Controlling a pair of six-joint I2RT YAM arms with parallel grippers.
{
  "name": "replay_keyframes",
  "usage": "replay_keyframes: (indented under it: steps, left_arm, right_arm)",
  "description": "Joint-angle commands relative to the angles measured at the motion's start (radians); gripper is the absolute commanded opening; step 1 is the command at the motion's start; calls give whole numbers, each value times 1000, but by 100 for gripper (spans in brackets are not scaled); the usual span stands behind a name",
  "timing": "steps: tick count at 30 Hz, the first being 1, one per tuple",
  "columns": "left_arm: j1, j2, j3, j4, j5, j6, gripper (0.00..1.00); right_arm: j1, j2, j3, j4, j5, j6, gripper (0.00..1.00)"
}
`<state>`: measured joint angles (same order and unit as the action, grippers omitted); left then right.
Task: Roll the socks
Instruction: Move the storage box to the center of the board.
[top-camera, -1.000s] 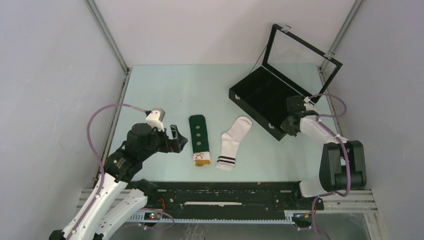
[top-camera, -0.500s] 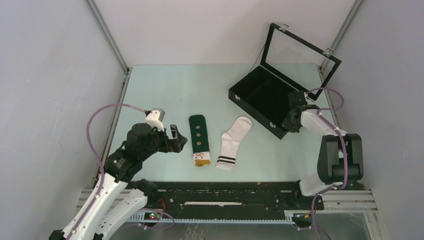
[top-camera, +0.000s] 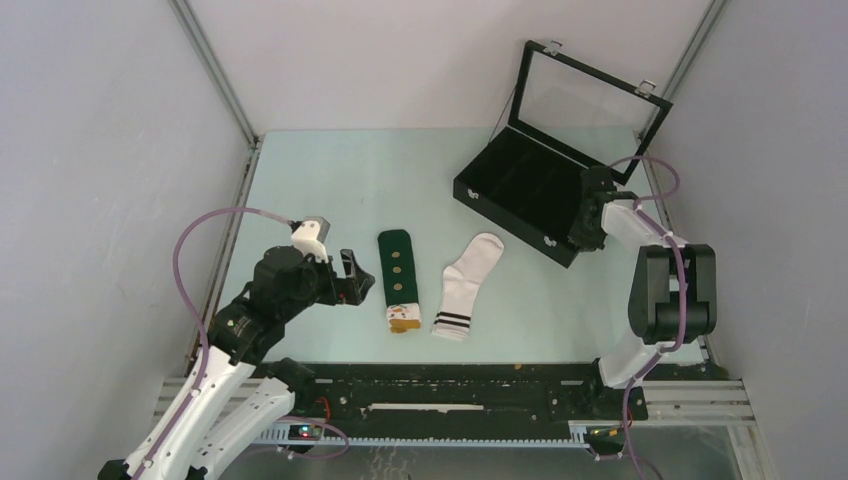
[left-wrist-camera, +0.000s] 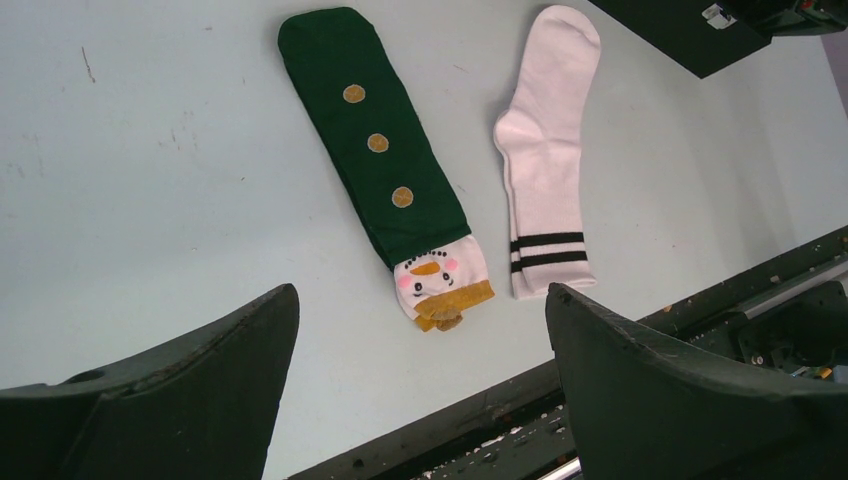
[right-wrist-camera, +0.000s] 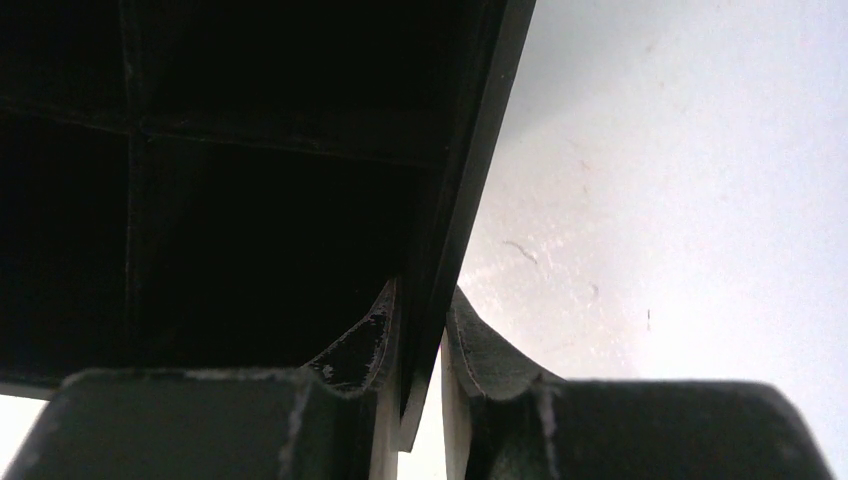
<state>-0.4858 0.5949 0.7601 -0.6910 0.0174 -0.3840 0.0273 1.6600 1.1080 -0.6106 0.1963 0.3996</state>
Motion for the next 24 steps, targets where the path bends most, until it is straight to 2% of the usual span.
replay_keyframes:
  steps: [1, 7, 11, 24]
  left_arm:
    - [4, -5, -15, 34, -15, 14, 97]
    - [4, -3, -15, 33, -14, 15, 97]
    - [4, -1, -15, 33, -15, 15, 97]
    - [4, 0, -16, 32, -14, 12, 97]
  right_arm:
    - [8, 52, 102, 130, -143, -165, 0]
    - [6, 162, 214, 95, -261, -272, 0]
    - [11, 184, 223, 147, -326, -368, 0]
    - [70, 250, 297, 277, -368, -563, 0]
